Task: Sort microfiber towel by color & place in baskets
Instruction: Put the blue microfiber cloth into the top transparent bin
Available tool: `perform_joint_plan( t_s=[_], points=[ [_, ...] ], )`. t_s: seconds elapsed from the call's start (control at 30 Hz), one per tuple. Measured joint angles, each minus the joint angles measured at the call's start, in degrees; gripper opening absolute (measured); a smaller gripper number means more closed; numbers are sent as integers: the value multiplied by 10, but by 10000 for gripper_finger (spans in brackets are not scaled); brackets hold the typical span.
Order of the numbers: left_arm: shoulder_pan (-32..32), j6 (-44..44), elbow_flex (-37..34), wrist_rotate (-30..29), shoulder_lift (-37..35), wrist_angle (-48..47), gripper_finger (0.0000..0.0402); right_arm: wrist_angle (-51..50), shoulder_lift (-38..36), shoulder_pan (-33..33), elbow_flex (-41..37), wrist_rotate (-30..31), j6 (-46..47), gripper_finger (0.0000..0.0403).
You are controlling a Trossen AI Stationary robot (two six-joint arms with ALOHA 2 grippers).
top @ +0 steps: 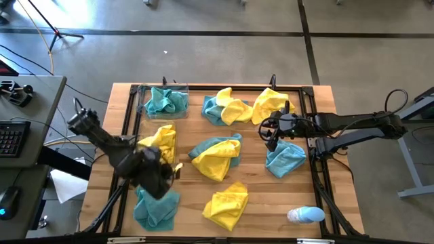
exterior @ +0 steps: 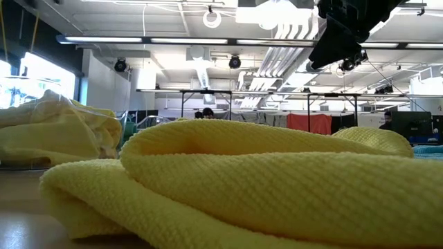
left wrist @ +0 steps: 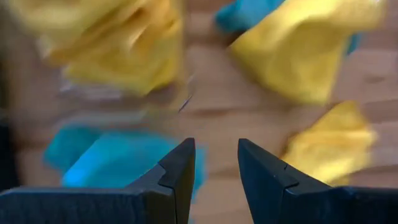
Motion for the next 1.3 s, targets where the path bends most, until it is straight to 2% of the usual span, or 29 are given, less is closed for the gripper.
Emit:
perform_joint_plan(
  t_s=[0.13,0.27,0.5,0.73,1.17,1.3],
  points=[
    [-38,-33,-1,68,33,4,108,0,0,0,0,0,0,161],
    [-65,-31,-10,79,71,45,108,0,0,0,0,0,-4,161],
    [-94,-36,-10,179,132,61,108,0,0,0,0,0,-5,161],
    [-120,-46,-10,254,174,63,108,0,0,0,0,0,-6,161],
    [-145,-54,-10,267,243,74,108,0,0,0,0,0,-2,161],
    [-144,-49,-10,239,255,94,108,2,0,0,0,0,0,161]
  ],
)
